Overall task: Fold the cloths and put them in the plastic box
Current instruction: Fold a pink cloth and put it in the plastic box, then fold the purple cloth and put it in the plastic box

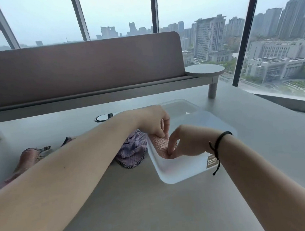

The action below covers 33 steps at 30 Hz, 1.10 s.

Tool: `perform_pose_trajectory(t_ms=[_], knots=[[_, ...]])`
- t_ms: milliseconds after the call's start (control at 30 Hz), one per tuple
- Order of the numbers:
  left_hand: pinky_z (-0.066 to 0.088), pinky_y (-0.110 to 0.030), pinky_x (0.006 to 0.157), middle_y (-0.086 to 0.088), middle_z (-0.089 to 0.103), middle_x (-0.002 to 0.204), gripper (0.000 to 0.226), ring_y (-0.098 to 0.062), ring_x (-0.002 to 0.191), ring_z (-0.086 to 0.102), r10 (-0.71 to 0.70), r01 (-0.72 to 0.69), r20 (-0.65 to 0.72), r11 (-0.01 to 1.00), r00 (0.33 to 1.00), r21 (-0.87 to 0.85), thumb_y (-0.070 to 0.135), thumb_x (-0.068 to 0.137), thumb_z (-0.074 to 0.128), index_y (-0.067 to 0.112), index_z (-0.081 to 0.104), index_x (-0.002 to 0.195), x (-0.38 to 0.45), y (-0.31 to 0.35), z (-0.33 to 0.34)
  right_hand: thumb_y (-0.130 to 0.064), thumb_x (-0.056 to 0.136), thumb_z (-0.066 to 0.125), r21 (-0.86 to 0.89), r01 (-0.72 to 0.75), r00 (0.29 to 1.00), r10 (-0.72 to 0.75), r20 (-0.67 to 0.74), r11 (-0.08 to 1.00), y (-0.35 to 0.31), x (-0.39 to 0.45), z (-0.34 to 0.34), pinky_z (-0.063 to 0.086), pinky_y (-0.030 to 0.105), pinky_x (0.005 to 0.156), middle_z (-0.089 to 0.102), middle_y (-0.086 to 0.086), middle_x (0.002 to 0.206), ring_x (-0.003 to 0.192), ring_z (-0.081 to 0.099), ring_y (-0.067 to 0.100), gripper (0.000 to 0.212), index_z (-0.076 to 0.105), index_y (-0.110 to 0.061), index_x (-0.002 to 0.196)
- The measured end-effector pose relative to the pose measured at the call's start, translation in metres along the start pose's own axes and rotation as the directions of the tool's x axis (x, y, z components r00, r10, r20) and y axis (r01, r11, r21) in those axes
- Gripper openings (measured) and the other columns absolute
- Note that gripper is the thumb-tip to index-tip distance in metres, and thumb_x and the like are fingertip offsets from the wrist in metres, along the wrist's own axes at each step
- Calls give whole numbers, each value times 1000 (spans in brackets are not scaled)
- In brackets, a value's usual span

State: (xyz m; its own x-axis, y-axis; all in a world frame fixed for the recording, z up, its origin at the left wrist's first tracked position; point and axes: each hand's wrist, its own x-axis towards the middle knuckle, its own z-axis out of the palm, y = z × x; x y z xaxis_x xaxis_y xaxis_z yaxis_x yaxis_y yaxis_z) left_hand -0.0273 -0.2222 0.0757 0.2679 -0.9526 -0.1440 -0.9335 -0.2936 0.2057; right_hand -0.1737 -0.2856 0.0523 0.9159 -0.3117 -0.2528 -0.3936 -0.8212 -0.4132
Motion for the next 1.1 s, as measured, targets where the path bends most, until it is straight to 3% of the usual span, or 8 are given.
perform_pose_trajectory(t_ms=[100, 300, 500, 633, 767, 867, 967, 1100], knots=[[48, -23, 62, 11, 69, 84, 16, -10, 79, 64, -7, 6, 11, 992, 1000, 123, 13, 78, 77, 26, 68, 81, 7, 0, 9, -23, 95, 55, -96, -17, 996, 25, 80, 995, -9, 7, 0, 44, 14, 72, 64, 8, 114, 94, 54, 21, 30, 66, -12, 121], [54, -26, 69, 6, 73, 88, 19, -18, 83, 68, -3, -27, 111, 961, 994, 276, 16, 73, 80, 24, 63, 72, 18, 4, 30, -22, 99, 54, -235, 25, 976, 28, 217, 972, -8, 11, 2, 44, 14, 82, 60, 12, 130, 96, 47, 19, 32, 58, -8, 128], [34, -20, 47, 2, 60, 66, 7, -22, 63, 54, -33, -31, 156, 920, 987, 390, 22, 79, 73, 15, 73, 79, 9, 18, 36, -26, 100, 48, -239, -5, 985, 46, 166, 971, -11, 11, 5, 31, 20, 61, 44, -9, 73, 86, 38, 20, 11, 58, -22, 98], [39, -21, 57, 14, 59, 67, 25, -8, 65, 55, 53, -54, -90, 999, 994, -2, 21, 90, 61, 30, 60, 67, -24, 5, -1, -36, 90, 62, -140, 27, 979, -55, -194, 990, -19, 5, -1, 51, 29, 81, 65, -2, 88, 90, 61, 23, 16, 69, -21, 92], [60, -36, 74, -12, 75, 89, 13, -25, 81, 72, -121, -118, -397, 842, 910, -526, 15, 94, 61, 12, 74, 93, -80, -34, -17, -24, 88, 62, 66, 373, 739, -253, -624, 926, -60, -3, 12, 48, 28, 62, 68, -8, 70, 60, 57, 10, 15, 74, -22, 79], [58, -40, 64, -15, 74, 81, 13, -34, 69, 68, -337, -13, -417, 765, 844, -644, 17, 95, 62, 14, 74, 91, -121, -72, 13, -31, 90, 58, -39, 460, 717, -396, -573, 887, -106, 2, 50, 53, 33, 69, 70, -5, 84, 77, 63, 18, 16, 72, -24, 92], [54, -31, 56, -2, 70, 70, 11, -15, 58, 64, -468, 174, -251, 691, 848, -702, 19, 97, 60, 21, 71, 93, -156, -108, 65, -39, 90, 55, -255, 307, 849, -385, -362, 917, -125, 25, 100, 45, 38, 91, 58, 1, 122, 117, 52, 25, 32, 58, -27, 119], [45, -22, 97, 16, 66, 112, 18, 6, 100, 59, -433, 226, -312, 821, 846, -524, 34, 94, 63, 38, 63, 111, -191, -138, 117, -47, 92, 44, -219, 35, 930, -111, -349, 975, -110, 59, 143, 21, 49, 114, 24, 14, 157, 146, 17, 33, 52, 39, -23, 138]])
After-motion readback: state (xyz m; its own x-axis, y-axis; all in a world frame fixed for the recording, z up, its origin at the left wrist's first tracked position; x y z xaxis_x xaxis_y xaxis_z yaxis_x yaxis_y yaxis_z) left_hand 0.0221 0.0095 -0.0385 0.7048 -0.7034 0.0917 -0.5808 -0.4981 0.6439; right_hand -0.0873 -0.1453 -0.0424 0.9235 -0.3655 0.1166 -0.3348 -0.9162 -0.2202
